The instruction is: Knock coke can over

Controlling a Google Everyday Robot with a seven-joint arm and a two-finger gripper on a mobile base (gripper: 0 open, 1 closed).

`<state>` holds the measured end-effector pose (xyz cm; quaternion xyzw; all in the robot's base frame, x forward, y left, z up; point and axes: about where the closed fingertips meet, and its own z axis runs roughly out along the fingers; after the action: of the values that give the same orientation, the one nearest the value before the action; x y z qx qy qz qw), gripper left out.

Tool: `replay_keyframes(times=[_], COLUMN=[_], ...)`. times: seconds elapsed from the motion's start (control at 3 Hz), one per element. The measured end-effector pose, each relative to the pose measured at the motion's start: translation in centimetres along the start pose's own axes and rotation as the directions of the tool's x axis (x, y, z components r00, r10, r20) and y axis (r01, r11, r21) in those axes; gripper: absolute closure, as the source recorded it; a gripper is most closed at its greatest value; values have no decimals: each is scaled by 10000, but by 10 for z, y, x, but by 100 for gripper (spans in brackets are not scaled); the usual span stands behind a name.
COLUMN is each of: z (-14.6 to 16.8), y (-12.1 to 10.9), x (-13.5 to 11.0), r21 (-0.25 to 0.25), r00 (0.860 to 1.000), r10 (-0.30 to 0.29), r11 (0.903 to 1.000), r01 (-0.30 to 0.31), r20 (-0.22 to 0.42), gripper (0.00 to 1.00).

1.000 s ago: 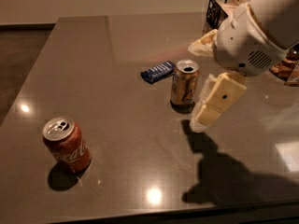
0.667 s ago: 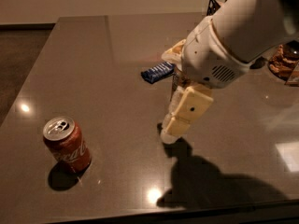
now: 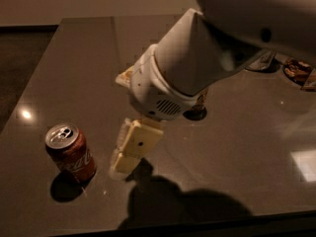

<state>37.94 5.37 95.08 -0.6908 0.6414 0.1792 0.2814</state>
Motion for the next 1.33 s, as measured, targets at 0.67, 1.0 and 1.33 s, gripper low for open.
replay_keyframes(times=[0.67,1.0,1.33], z=[51,73,87], y=[19,19,19], x=[-45,-51,-53], r21=[-749,-978,-1175], r00=[9953,9941,9941], r10=[-361,-421,-360], r11=[9963,9938,9919], r01=[428,520,480], r20=[898,1000,1019], gripper=[0,0,0])
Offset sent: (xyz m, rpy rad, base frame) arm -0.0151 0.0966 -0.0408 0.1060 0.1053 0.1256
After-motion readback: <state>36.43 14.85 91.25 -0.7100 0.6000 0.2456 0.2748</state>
